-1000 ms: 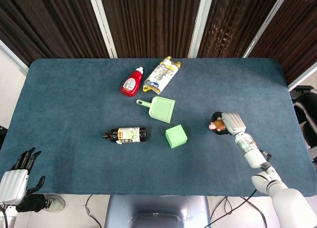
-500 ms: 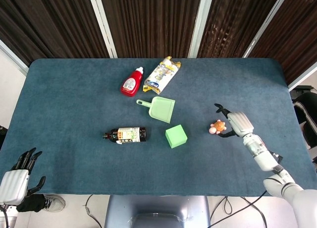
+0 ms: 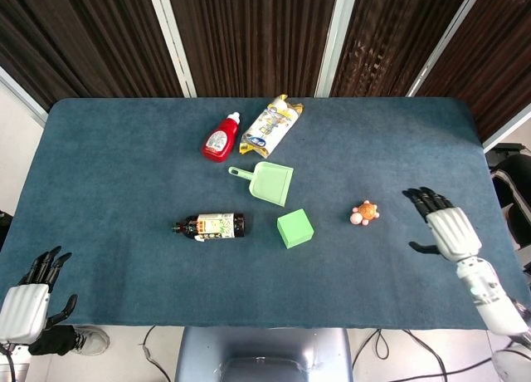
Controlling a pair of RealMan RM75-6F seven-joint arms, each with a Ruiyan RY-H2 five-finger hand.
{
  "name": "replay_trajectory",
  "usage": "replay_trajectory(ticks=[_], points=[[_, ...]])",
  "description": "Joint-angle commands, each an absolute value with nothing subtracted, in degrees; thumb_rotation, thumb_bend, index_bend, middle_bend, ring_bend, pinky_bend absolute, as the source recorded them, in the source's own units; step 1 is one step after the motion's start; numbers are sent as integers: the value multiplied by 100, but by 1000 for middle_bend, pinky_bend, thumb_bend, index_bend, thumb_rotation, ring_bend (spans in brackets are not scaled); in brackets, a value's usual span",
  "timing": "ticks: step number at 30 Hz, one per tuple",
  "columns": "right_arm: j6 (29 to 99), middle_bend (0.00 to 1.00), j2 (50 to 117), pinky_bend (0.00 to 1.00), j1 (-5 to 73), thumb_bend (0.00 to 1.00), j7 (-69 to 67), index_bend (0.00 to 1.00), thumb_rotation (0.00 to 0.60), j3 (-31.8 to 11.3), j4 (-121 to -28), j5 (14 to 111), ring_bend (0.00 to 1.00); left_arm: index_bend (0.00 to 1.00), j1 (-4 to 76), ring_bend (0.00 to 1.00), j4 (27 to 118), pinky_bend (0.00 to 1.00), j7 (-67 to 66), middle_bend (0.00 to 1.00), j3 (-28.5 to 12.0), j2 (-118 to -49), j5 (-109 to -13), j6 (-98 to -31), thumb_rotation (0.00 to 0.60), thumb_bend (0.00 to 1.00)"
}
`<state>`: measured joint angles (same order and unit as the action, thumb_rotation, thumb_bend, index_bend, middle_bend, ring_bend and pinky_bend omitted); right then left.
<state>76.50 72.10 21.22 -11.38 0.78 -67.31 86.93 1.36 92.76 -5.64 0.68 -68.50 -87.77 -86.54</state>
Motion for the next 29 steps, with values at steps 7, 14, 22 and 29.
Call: replay_trajectory(ticks=[7, 14, 22, 29], points=[[8567, 160, 7376, 285, 1235, 37, -963, 179, 600, -102, -6340, 8228, 108, 132, 191, 69, 9342, 330, -805, 48, 65, -6864, -8808, -8591, 600, 344], [8462, 159, 7414, 290, 1183, 36, -1455, 178, 600, -182, -6015, 8292, 108, 121, 215, 69, 9469, 331, -1027, 48, 45, -6853, -8820, -8600, 600, 344], [8445, 158, 7381, 291, 1137, 37, -1506, 178, 600, -221, -6042, 8412, 108, 122, 221, 68, 9528, 330, -1077, 48, 54, -6816, -8862, -8621, 600, 345], [8393, 159, 7359, 292, 1107, 37, -1521, 180, 600, -254, -6083, 8460, 108, 122, 277, 69, 9535, 330, -1077, 48, 38, -6810, -8899, -8580, 600, 345]])
